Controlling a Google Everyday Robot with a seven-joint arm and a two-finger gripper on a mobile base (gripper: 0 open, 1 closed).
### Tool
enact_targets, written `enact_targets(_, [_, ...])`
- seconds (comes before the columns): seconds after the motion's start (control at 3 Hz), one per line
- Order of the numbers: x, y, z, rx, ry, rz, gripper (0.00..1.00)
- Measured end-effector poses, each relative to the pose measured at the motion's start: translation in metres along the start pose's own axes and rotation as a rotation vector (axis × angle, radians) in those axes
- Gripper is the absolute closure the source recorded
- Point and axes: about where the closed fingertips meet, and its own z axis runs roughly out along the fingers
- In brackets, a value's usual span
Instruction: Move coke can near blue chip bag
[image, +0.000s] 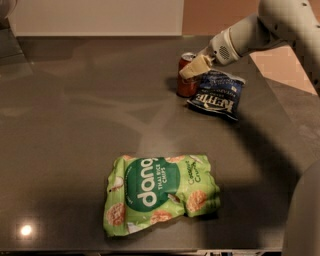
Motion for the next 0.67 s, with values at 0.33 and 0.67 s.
enact_targets(0.33, [0.0043, 0.0015, 0.0035, -0.005, 0.001, -0.013, 0.16])
enact_targets(0.67, [0.0044, 0.0024, 0.0069, -0.01, 0.003, -0.013, 0.0])
